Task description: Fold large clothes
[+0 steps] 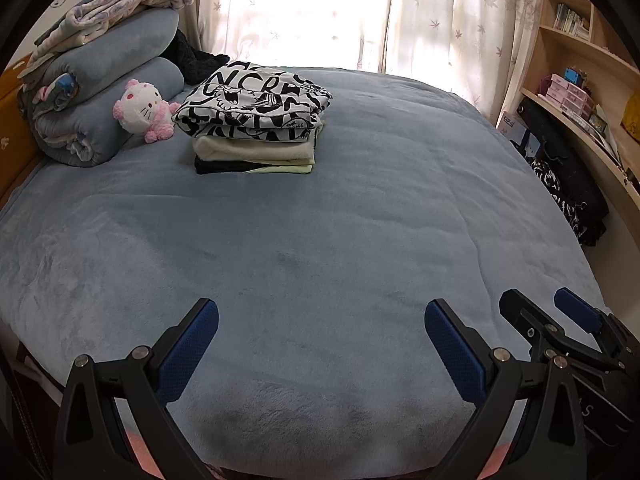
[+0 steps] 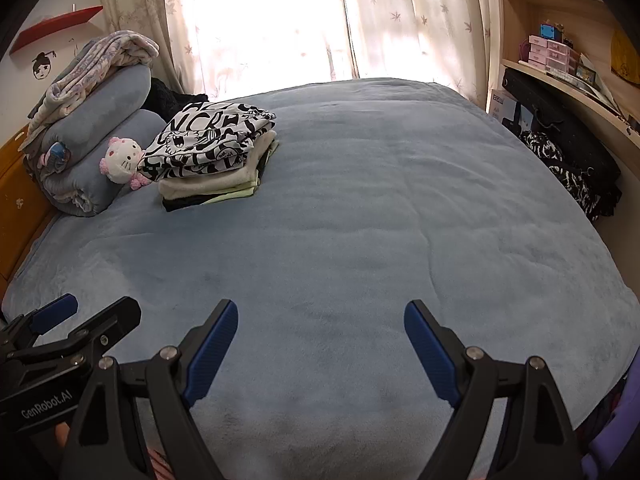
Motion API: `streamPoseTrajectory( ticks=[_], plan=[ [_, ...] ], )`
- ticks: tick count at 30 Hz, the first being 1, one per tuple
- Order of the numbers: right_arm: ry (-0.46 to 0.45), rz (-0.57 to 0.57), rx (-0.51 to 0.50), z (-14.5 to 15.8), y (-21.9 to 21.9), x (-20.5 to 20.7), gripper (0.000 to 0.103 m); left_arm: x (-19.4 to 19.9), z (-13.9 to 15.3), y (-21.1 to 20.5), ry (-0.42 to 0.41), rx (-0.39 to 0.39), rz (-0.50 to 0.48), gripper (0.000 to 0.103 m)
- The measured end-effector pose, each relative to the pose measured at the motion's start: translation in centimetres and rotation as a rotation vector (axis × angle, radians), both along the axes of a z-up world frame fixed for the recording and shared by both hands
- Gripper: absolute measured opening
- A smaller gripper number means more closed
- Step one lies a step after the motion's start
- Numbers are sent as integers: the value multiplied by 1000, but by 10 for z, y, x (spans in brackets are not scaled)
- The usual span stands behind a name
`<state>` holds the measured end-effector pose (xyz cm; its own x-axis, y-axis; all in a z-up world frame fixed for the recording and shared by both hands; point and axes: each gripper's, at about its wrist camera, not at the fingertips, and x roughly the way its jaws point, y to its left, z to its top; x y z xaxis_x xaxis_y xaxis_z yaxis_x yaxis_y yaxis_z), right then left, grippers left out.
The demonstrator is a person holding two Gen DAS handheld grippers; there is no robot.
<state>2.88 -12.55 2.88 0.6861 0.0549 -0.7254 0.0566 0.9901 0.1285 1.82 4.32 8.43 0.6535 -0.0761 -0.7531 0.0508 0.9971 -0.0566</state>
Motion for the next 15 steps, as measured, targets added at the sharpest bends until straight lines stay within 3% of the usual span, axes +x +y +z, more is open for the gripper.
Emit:
streamPoseTrajectory(
  ticks=[15],
  plan=[
    [1, 1, 2, -2, 0, 0, 86, 0, 2, 2, -6, 13, 2, 102]
  ],
)
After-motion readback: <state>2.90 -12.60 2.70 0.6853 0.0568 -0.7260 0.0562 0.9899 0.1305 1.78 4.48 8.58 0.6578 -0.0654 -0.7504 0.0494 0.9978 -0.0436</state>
